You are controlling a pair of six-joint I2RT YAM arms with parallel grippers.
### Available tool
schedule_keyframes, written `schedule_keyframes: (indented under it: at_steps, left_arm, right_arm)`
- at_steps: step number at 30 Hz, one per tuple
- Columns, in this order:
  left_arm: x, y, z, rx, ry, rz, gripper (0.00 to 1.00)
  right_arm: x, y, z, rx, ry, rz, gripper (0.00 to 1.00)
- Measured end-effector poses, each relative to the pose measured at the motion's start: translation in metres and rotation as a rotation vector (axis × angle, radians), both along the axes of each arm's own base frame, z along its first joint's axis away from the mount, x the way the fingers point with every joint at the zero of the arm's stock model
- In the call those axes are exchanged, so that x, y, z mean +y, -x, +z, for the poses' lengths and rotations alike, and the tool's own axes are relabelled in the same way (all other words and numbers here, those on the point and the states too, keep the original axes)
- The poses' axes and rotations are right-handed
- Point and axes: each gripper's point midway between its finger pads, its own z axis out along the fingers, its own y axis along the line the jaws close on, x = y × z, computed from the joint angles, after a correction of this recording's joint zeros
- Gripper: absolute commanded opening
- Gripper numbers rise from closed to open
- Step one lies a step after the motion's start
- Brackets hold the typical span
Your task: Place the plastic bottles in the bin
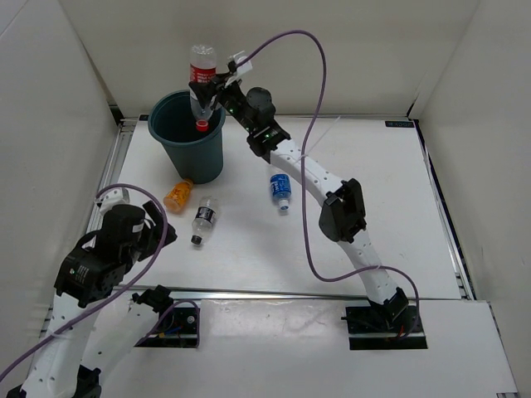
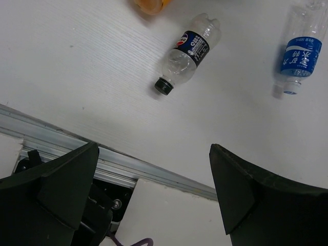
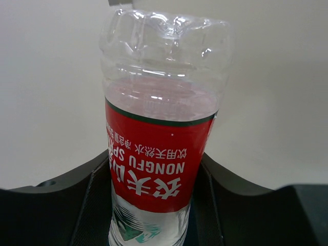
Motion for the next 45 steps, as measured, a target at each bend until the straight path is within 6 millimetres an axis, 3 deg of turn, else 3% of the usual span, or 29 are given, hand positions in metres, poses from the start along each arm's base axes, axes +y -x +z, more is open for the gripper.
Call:
schedule_keyframes:
  at_steps: [3,7,10,11,12,18,22,24,26,29,32,34,36,39,42,44,45]
  left_arm:
    - [-0.004,-0.006,-0.002,0.013,-0.004,-0.011,1.00]
    - [-0.008,-0.012,-0.007,0.022,-0.009,-0.026,1.00]
    - [-0.009,-0.014,-0.008,0.028,-0.016,-0.032,1.00]
    - [-0.009,-0.014,-0.008,0.027,-0.016,-0.032,1.00]
    - [-0.009,-0.014,-0.008,0.025,-0.017,-0.034,1.00]
    - [-0.012,-0.013,-0.006,0.024,0.000,-0.048,1.00]
    - [-0.015,-0.009,0.008,-0.006,0.036,-0.060,1.00]
    - [-0.014,-0.006,0.014,-0.028,0.043,-0.061,1.00]
    - [-0.011,-0.003,0.017,-0.040,0.035,-0.059,1.00]
    - [-0.005,-0.002,0.024,-0.052,0.011,-0.053,1.00]
    - [-0.006,-0.004,0.040,-0.081,0.014,-0.058,1.00]
    - [-0.006,-0.005,0.047,-0.102,0.020,-0.060,1.00]
    - [-0.006,-0.005,0.049,-0.106,0.020,-0.060,1.00]
    - [-0.007,-0.006,0.045,-0.086,0.006,-0.074,1.00]
    - [-0.014,-0.008,0.039,-0.047,0.010,-0.105,1.00]
    - [-0.018,-0.009,0.036,-0.031,0.024,-0.112,1.00]
    - [-0.019,-0.008,0.037,-0.031,0.034,-0.111,1.00]
  right_arm:
    - [0.004,-0.006,-0.015,-0.005,0.019,-0.007,0.28]
    - [0.007,-0.009,-0.020,-0.033,0.016,-0.015,0.32]
    - [0.007,-0.010,-0.018,-0.050,0.005,-0.017,0.63]
    - [0.007,-0.010,-0.017,-0.057,0.003,-0.019,0.89]
    - [0.007,-0.010,-0.016,-0.060,0.002,-0.020,1.00]
    - [0.003,-0.010,-0.011,-0.073,0.005,-0.038,1.00]
    - [-0.018,-0.009,0.007,-0.024,0.025,-0.108,1.00]
    - [-0.040,-0.002,0.031,0.013,0.030,-0.157,1.00]
    - [-0.077,0.007,0.060,0.059,0.019,-0.246,1.00]
    - [-0.155,0.029,0.097,0.142,0.011,-0.369,1.00]
    - [-0.236,0.044,0.102,0.215,0.040,-0.445,1.00]
    - [-0.278,0.038,0.080,0.291,0.093,-0.498,1.00]
    - [-0.294,0.024,0.039,0.383,0.173,-0.507,1.00]
    - [-0.268,-0.007,-0.053,0.554,0.349,-0.445,1.00]
    - [-0.233,-0.039,-0.165,0.735,0.527,-0.384,1.00]
    - [-0.220,-0.046,-0.242,0.850,0.640,-0.350,1.00]
    - [-0.217,-0.045,-0.267,0.890,0.678,-0.337,1.00]
